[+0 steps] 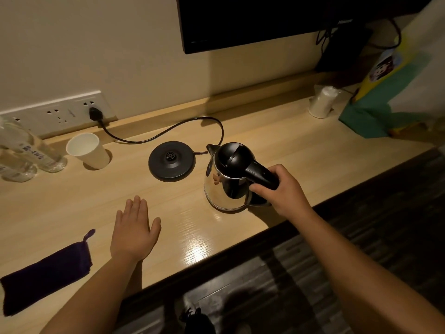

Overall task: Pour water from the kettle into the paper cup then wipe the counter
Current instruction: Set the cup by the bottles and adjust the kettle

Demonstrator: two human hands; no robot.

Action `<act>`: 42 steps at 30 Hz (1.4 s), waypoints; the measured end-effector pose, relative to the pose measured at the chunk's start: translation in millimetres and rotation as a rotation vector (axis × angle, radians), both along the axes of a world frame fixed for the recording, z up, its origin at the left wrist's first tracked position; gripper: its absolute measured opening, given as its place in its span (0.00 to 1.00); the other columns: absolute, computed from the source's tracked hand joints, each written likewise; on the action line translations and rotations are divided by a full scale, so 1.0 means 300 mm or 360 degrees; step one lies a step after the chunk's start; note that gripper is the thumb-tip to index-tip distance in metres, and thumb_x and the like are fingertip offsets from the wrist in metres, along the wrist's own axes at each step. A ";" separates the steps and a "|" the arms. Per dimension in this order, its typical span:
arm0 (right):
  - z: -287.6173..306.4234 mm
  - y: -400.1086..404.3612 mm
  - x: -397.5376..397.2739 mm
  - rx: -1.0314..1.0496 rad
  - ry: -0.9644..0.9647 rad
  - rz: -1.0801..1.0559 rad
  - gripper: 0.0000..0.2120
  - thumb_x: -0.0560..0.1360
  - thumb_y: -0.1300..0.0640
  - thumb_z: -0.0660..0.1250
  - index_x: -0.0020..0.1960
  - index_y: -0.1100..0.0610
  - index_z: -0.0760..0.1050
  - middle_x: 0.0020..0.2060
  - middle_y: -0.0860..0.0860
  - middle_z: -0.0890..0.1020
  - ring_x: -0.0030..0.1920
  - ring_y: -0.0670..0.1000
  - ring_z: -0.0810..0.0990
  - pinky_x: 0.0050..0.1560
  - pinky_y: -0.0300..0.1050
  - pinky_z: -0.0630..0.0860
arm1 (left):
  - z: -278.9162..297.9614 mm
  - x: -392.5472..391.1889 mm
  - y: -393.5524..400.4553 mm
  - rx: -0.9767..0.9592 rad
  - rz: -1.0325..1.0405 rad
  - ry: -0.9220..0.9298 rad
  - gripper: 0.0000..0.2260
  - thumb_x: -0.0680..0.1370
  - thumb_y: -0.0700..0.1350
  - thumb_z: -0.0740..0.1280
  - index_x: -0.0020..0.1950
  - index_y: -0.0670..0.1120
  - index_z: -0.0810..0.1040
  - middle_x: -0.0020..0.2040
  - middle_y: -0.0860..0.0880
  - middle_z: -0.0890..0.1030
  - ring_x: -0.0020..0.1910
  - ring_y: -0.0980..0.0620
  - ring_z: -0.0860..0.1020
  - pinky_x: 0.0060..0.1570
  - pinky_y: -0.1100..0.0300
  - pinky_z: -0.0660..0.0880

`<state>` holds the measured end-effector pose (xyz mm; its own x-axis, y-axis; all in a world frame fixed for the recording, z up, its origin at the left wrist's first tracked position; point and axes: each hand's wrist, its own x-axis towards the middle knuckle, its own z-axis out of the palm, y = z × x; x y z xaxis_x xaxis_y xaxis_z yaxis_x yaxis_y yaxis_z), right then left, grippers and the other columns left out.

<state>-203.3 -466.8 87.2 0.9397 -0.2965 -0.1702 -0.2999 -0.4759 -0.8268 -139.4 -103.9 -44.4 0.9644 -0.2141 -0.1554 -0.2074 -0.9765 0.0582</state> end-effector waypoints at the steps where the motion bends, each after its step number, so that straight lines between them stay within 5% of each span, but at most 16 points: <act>1: -0.004 0.001 -0.002 0.0013 -0.0017 -0.0013 0.17 0.65 0.42 0.74 0.46 0.40 0.68 0.45 0.42 0.77 0.44 0.41 0.77 0.38 0.35 0.73 | -0.001 0.000 -0.001 -0.0003 0.0000 0.0003 0.33 0.79 0.62 0.42 0.78 0.42 0.52 0.79 0.44 0.51 0.77 0.45 0.47 0.73 0.47 0.45; 8: -0.001 0.060 0.028 0.0121 -0.0171 -0.0068 0.16 0.66 0.46 0.74 0.47 0.37 0.69 0.47 0.41 0.77 0.46 0.31 0.75 0.35 0.27 0.74 | 0.009 -0.007 -0.005 -0.0022 0.0005 0.0007 0.34 0.79 0.63 0.40 0.78 0.43 0.51 0.79 0.45 0.50 0.77 0.46 0.45 0.73 0.48 0.44; 24: 0.033 0.378 0.436 0.0158 -0.0308 0.0100 0.14 0.66 0.42 0.72 0.47 0.39 0.70 0.45 0.41 0.78 0.45 0.31 0.75 0.34 0.32 0.73 | -0.009 -0.003 0.004 -0.0108 0.0026 0.0002 0.33 0.79 0.63 0.42 0.79 0.45 0.50 0.79 0.46 0.47 0.76 0.49 0.41 0.72 0.50 0.36; 42: -0.005 0.398 0.532 0.0080 -0.0261 0.0207 0.17 0.69 0.45 0.73 0.53 0.46 0.71 0.46 0.43 0.78 0.45 0.44 0.78 0.38 0.37 0.73 | -0.008 -0.001 0.010 -0.0124 0.0031 0.0017 0.33 0.79 0.63 0.43 0.79 0.45 0.48 0.79 0.46 0.45 0.76 0.49 0.39 0.72 0.50 0.35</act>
<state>-43.7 -347.5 85.8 0.9859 -0.1656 -0.0236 -0.0982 -0.4586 -0.8832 -139.8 -101.0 -46.9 0.9669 -0.2072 -0.1491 -0.1875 -0.9728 0.1359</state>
